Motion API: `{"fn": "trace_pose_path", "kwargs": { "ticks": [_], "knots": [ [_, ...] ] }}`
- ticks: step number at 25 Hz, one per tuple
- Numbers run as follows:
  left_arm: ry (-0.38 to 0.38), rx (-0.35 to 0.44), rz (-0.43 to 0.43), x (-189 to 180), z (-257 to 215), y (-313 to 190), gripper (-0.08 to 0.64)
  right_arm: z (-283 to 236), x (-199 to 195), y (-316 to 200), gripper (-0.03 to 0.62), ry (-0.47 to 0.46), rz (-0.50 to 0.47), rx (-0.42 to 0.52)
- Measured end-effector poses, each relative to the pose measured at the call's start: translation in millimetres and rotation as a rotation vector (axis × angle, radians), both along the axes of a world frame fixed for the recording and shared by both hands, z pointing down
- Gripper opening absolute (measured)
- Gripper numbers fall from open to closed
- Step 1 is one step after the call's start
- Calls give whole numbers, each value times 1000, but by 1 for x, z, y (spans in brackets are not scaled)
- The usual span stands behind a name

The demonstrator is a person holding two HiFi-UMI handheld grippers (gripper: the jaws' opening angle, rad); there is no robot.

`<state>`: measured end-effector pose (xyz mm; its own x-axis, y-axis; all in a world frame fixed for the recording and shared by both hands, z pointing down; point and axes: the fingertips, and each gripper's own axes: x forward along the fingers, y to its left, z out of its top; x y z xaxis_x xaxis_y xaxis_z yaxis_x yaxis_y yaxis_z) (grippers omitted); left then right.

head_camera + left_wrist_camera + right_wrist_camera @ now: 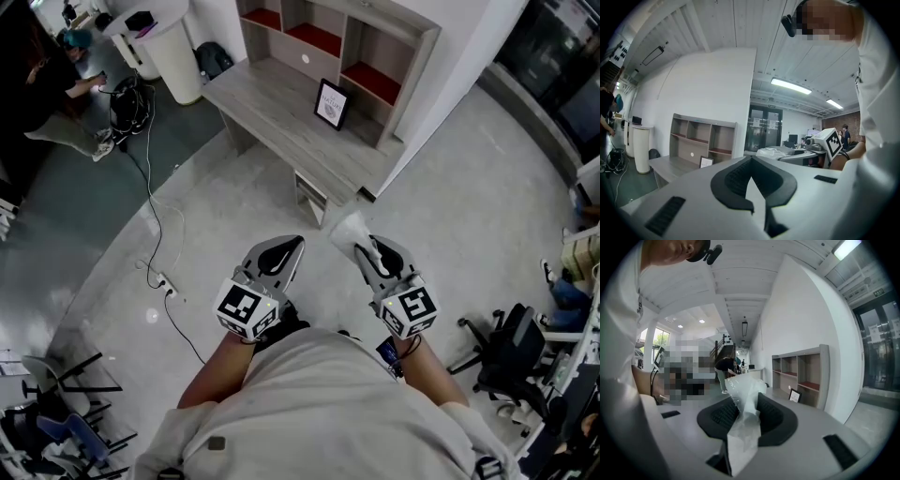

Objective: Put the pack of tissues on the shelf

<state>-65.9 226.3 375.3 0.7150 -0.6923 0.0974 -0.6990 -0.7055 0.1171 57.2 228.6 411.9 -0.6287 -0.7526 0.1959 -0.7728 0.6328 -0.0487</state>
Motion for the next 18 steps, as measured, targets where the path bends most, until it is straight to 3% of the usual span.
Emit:
{"fn": "trace_pose_path", "kwargs": {
  "ticks": [12,18],
  "knots": [
    [-5,-11,43,-85,-3,-53,15,-1,-83,-53,126,1,42,-15],
    [-2,-17,40,-105,1,-75,15,4,-102,-72,126,5,36,-34]
  ]
}}
